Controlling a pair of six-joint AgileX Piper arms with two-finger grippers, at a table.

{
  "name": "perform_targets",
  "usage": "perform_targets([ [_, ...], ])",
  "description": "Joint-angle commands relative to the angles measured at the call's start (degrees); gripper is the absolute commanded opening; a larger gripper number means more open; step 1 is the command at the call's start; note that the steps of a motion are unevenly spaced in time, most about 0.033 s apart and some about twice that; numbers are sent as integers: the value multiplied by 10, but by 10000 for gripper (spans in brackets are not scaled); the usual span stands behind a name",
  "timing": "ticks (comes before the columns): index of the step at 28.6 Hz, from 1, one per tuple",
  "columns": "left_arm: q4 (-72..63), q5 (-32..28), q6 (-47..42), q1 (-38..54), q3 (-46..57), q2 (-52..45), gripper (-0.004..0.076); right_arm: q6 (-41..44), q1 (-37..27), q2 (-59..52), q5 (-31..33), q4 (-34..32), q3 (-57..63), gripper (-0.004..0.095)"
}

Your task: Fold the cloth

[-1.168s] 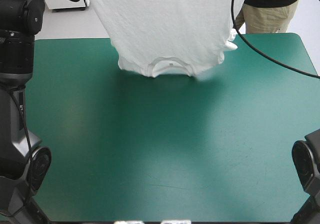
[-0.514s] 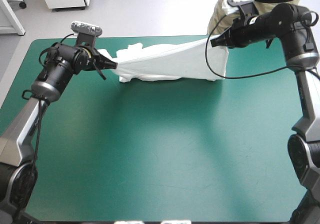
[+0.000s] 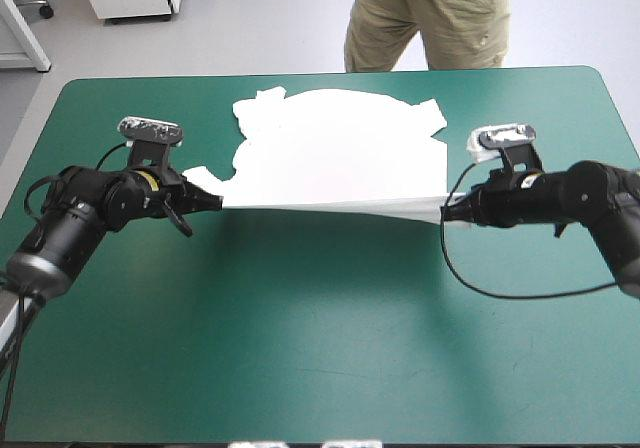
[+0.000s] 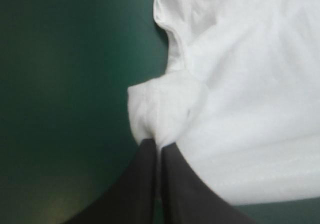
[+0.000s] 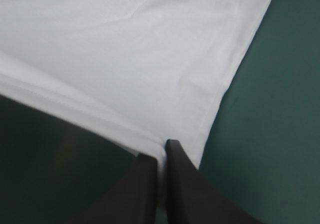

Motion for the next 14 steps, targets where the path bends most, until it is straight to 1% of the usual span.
perform_targets([
  [1, 0, -13, 5, 2, 40, -79, -9, 0, -2, -85, -30, 13, 76, -11],
  [4, 3, 16, 5, 2, 77, -128, -9, 5, -2, -132, -21, 15, 136, -11],
  [8, -4, 63, 4, 2, 130, -179, -9, 19, -2, -183, 6, 15, 197, -11],
  [14, -25, 90, 4, 2, 230, -261, -9, 37, -2, -247, 45, 12, 263, 5],
])
